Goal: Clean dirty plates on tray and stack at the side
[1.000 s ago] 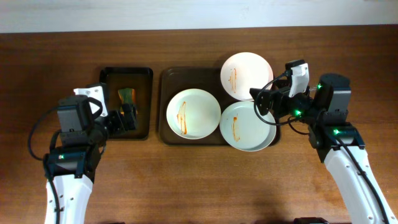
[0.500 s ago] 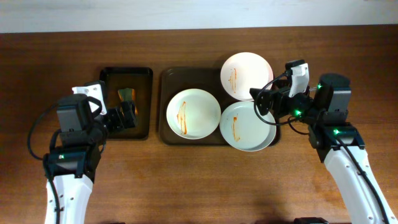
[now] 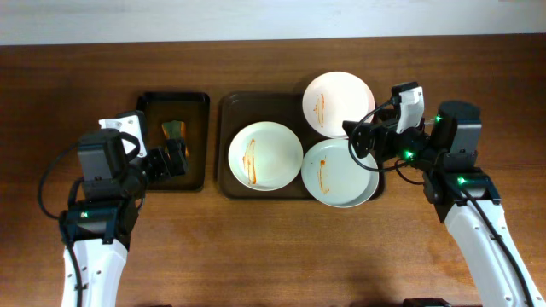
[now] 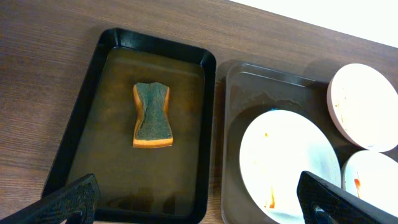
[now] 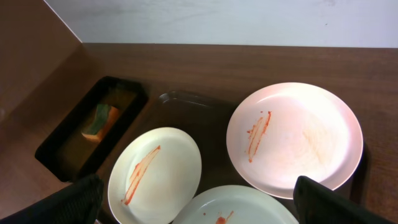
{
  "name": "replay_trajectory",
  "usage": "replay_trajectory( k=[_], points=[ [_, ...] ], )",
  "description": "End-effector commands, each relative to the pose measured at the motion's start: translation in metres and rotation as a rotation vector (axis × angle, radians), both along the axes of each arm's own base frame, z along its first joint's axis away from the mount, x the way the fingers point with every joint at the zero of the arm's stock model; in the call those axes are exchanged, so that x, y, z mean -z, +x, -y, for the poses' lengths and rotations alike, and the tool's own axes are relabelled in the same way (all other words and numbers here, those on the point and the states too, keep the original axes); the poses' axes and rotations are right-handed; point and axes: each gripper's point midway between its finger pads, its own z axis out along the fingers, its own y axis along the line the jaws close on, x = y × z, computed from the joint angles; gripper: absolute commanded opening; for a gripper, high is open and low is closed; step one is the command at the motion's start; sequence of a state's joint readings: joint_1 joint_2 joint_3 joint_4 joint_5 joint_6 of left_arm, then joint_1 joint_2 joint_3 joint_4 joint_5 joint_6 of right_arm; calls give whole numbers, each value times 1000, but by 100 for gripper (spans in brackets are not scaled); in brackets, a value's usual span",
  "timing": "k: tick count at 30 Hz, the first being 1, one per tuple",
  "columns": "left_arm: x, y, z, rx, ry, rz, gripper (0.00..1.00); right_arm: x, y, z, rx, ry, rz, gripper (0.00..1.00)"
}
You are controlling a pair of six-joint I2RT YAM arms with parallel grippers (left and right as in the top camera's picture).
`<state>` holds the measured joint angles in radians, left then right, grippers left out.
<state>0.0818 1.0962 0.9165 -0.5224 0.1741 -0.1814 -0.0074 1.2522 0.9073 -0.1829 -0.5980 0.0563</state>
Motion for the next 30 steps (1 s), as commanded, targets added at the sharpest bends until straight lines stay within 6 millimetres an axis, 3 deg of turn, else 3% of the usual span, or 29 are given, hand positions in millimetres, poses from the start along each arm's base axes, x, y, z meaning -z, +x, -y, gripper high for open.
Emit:
replay_trajectory(
  k=[1,30],
  points=[
    [-8,4,0,-3,-16,20,100,-6,3,-1,7,0,8,98],
    [-6,2,1,-2,-17,8,100,-6,3,-1,7,0,8,98]
  ],
)
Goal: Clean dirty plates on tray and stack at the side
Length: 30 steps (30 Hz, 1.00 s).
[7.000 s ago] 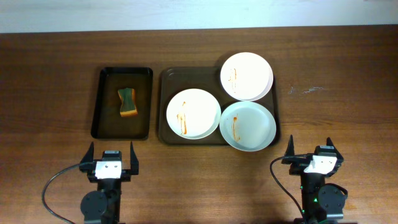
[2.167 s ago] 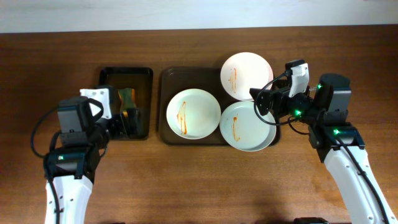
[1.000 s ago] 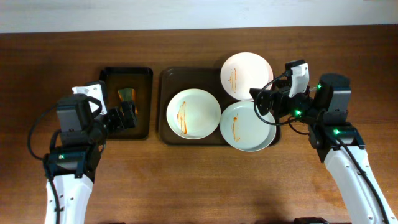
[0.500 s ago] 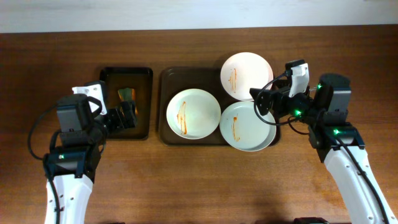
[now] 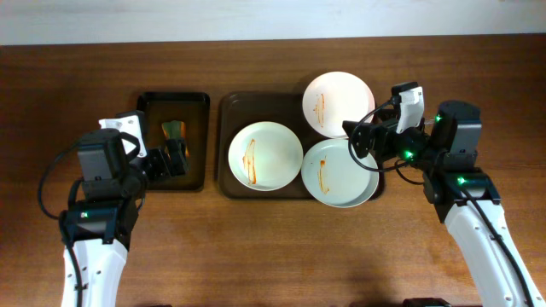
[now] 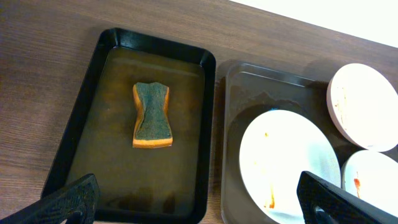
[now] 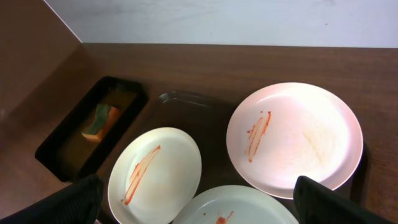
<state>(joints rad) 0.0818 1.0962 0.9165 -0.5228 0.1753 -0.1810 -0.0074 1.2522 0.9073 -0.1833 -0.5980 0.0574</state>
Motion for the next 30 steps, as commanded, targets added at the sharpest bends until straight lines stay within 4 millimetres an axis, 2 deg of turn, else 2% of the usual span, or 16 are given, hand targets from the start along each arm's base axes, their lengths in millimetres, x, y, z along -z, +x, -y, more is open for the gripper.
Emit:
replay_trajectory(
  k=[1,7,10,12,13,14,17,19,21,22,24,28,30],
  points=[
    [-4,0,0,-4,-17,-3,100,-6,3,-1,7,-1,9,98],
    [0,-5,9,50,-26,-27,100,-6,3,-2,1,2,10,98],
    [-2,-9,9,76,1,-44,100,-11,13,-3,65,128,-40,98],
    [-8,-12,9,109,31,-94,100,-10,17,-15,37,130,-58,98],
    [-9,-12,6,113,45,-164,100,-12,19,-34,-16,103,-97,98],
    [-9,-10,6,114,45,-193,100,-10,21,-41,-32,66,-123,98],
    [-3,4,4,124,46,-247,100,3,29,-57,-50,-163,-276,98],
    [6,10,3,125,43,-269,100,19,33,-71,-106,-288,-368,98],
    [11,16,2,130,49,-271,100,32,44,-86,-135,-290,-377,100],
    [9,21,2,129,52,-251,100,43,51,-93,-144,-284,-385,85],
    [5,28,0,120,64,-221,100,67,54,-100,-155,-309,-425,78],
    [1,33,-1,119,68,-194,100,128,53,-114,-194,-367,-530,69],
    [1,33,-1,119,68,-194,100,147,53,-120,-208,-379,-558,63]
  ],
)
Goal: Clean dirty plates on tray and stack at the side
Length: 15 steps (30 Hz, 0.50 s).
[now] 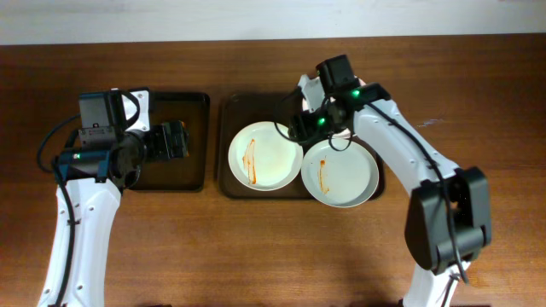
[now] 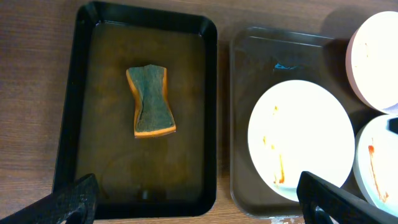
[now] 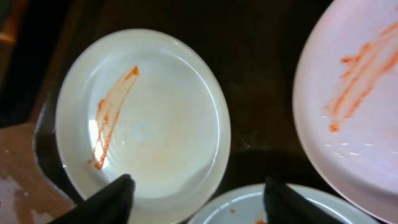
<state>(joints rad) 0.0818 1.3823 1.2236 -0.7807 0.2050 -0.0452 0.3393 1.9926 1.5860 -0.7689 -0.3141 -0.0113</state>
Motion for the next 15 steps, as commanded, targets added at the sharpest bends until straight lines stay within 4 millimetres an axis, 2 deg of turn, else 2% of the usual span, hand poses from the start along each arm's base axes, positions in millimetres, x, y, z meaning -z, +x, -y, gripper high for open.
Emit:
replay_trajectory(
  k=[1,7,11,13,14,15],
  points=[
    [-8,5,-4,3,14,23,100,21,5,-10,-26,-20,-8,61],
    [-7,4,-4,3,14,22,100,72,9,-13,-7,-46,-71,47],
    [-7,4,-4,3,14,22,100,91,8,-11,33,-61,-112,37],
    [-7,4,-4,3,14,22,100,93,8,-11,43,-60,-119,25],
    [-7,4,-4,3,14,22,100,92,10,-12,75,-47,-127,8],
    [-7,4,-4,3,14,22,100,91,11,-12,97,-40,-132,4]
  ],
)
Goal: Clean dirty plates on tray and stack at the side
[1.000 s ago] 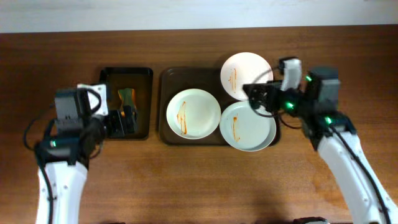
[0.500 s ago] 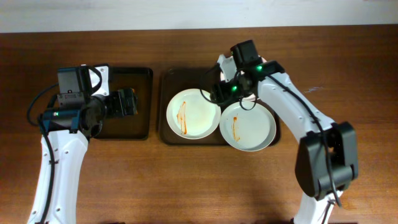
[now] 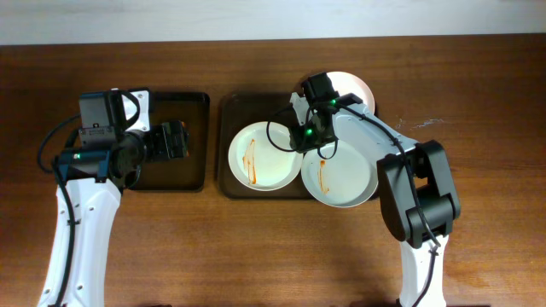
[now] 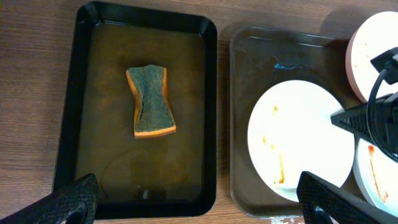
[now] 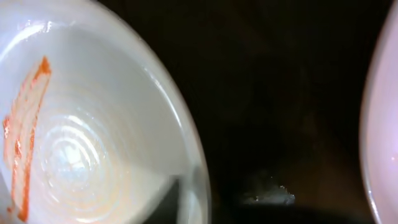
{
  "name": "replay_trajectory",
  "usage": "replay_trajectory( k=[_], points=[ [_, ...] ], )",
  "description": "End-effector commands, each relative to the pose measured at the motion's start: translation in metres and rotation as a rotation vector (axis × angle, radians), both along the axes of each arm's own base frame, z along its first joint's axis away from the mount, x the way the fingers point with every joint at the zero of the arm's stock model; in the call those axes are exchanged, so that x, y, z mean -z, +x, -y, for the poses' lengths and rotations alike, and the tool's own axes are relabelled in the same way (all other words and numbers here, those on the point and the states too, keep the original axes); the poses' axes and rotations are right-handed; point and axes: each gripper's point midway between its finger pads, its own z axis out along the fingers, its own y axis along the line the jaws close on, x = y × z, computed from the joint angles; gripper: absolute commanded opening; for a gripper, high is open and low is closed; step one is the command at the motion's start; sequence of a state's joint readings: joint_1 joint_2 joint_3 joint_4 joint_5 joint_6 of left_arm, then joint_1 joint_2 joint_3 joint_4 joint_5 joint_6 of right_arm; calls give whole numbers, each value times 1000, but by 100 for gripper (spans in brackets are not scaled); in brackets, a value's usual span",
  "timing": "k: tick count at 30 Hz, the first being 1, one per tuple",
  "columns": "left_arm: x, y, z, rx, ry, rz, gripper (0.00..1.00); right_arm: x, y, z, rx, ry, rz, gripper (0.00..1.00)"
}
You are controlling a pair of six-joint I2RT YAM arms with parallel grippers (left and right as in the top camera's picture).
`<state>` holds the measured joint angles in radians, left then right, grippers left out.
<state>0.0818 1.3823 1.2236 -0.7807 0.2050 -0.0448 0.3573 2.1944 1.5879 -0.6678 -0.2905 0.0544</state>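
Three white plates with red smears lie on the brown tray (image 3: 229, 111): a left plate (image 3: 260, 162), a front right plate (image 3: 350, 179) and a back plate (image 3: 351, 85). My right gripper (image 3: 301, 139) is at the left plate's right rim. Up close, the left plate (image 5: 93, 124) fills the right wrist view. One dark finger (image 5: 165, 202) lies inside its rim; the other is lost against the dark tray. My left gripper (image 4: 199, 214) hangs open above the black water tray (image 4: 211, 93), where the orange-and-green sponge (image 4: 151, 102) lies.
The black tray (image 3: 205, 101) sits left of the brown tray, the two nearly touching. Bare wooden table (image 3: 256, 247) spreads in front of both trays and to the right of the plates. The right arm reaches across the front right plate.
My right gripper has come down onto the left plate's right rim, and its visible finger now sits much closer to the centre. The left gripper and the sponge have not moved.
Both arms first rested low at the table's sides, grippers open, and nothing changed a second later. Then the left gripper was above the sponge tray and the right one open over the plates. Now the right gripper is at the left plate's rim.
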Motion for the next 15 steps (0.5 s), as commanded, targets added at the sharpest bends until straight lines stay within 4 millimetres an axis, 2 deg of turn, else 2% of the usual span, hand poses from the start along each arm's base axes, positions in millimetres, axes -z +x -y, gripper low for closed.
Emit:
replay_trajectory(
  k=[1,4,7,15],
  points=[
    [-7,4,-4,3,14,22,100,5,4,-5,58,5,-21,4],
    [-7,4,-4,3,14,22,100,-4,14,-7,169,31,-33,4],
    [-6,5,-4,3,13,18,100,-5,23,2,296,2,-26,4],
    [7,6,-3,4,9,-23,100,-6,27,1,297,7,-11,4]
  ],
)
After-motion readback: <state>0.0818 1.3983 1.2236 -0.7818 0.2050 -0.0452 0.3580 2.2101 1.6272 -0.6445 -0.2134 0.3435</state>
